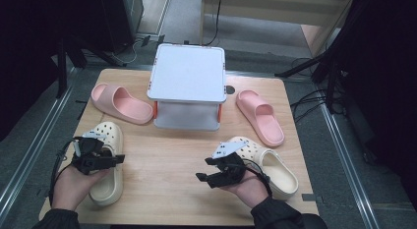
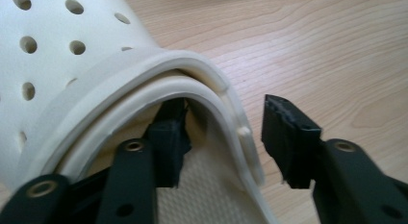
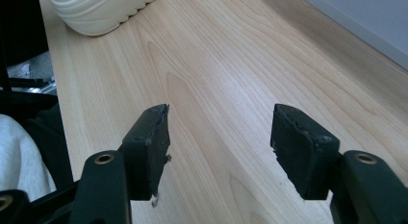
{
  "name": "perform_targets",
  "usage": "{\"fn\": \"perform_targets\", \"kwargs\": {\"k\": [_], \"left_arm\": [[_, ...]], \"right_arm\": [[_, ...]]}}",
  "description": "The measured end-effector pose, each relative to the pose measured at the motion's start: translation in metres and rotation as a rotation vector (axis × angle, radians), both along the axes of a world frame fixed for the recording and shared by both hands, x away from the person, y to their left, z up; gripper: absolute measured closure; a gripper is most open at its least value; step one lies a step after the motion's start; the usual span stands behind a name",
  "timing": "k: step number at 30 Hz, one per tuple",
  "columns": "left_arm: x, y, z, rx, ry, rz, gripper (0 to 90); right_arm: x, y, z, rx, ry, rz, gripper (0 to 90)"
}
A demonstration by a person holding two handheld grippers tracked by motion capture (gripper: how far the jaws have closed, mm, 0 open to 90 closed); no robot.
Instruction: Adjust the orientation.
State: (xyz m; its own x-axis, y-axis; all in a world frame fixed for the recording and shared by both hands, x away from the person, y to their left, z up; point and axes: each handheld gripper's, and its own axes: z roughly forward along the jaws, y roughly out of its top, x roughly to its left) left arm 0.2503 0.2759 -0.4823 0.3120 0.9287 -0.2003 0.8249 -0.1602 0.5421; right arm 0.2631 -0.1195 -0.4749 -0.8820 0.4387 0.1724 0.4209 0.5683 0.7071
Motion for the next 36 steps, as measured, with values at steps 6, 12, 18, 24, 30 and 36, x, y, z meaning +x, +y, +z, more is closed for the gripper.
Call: {"fn": "perform_targets", "kwargs": {"k": [6,12,18,24,30,36], "left_arm": [[0.004,0.0,0.0,0.005,0.006,0.016,58.6],[0.005,0.005,0.002,-0.02,0.022,0.032,64.1],[-0.003,0.012,0.007,-0.006,0.035,0.058,72.2],[-0.011,0.022,0.013,-0.007,0.036,0.09,77.4],[-0.02,0.03,0.027,-0.033,-0.011,0.108,77.6],[-0.03,0.016,0.052,-0.068,-0.107,0.048,77.6]], "right_arm": [[-0.002,-0.004,0.0,0.0,-0.006,-0.009,39.3],[-0.005,-0.006,0.001,0.004,-0.015,-0.015,39.9],[-0.006,-0.009,0.008,0.045,-0.063,-0.016,41.5],[-0.006,-0.007,0.008,0.047,-0.065,0.001,41.6],[-0.005,-0.003,0.009,0.046,-0.059,0.018,43.3],[-0.002,-0.002,0.009,0.054,-0.055,0.027,43.5]]}}
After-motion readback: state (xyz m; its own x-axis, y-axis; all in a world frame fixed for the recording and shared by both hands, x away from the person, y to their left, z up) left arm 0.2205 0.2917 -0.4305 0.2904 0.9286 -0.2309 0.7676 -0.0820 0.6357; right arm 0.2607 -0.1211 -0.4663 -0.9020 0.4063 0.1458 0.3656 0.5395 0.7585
